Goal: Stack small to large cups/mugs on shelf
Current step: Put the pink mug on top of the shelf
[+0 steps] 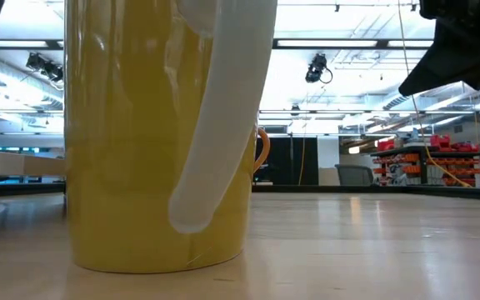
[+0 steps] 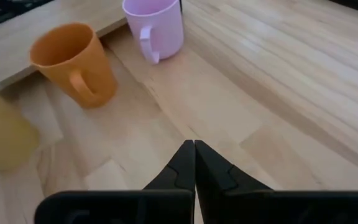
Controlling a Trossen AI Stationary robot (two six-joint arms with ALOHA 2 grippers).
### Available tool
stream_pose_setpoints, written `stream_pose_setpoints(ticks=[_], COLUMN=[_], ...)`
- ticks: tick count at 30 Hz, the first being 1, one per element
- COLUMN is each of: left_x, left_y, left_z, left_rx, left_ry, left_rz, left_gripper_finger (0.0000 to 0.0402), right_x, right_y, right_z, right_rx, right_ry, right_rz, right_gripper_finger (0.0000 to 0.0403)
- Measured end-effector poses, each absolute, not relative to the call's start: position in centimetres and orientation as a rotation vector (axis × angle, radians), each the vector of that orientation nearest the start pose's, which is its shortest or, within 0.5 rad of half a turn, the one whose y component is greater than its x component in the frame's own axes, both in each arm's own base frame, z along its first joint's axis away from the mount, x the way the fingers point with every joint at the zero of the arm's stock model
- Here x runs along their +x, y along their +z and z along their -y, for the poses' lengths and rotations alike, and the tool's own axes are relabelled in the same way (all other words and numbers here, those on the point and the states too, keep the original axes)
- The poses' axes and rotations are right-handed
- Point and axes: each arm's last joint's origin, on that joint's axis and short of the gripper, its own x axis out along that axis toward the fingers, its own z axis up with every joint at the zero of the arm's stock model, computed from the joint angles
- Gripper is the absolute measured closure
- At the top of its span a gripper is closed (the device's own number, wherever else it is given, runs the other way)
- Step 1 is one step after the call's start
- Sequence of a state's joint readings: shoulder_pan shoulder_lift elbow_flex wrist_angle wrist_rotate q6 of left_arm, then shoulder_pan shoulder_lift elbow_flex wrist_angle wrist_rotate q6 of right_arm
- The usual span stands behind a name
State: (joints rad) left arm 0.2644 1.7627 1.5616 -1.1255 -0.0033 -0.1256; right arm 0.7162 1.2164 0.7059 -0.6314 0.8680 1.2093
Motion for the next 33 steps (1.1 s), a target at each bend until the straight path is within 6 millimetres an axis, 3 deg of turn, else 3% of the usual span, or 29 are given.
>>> stream_pose_setpoints(ticks=[6, 12, 33], left_x=[34.6, 35.3, 36.3], left_y=[25.7, 24.2, 23.3], left_z=[-9.1, -9.4, -9.8], left_rx=[-0.244, -0.220, -0.195], left_ry=[0.213, 0.224, 0.321], left_rz=[-1.368, -1.409, -1.357], left_gripper_finger=[0.0267, 0.0252, 0.0240], right_x=[17.2, 17.2, 17.3], right_y=[20.5, 20.5, 20.6], right_z=[-12.0, -12.0, -12.0], right_rx=[0.292, 0.283, 0.285], right_ry=[-0.552, -0.551, -0.549], right_rz=[-0.564, -0.561, -0.551], right_gripper_finger=[0.0395, 0.0395, 0.0395])
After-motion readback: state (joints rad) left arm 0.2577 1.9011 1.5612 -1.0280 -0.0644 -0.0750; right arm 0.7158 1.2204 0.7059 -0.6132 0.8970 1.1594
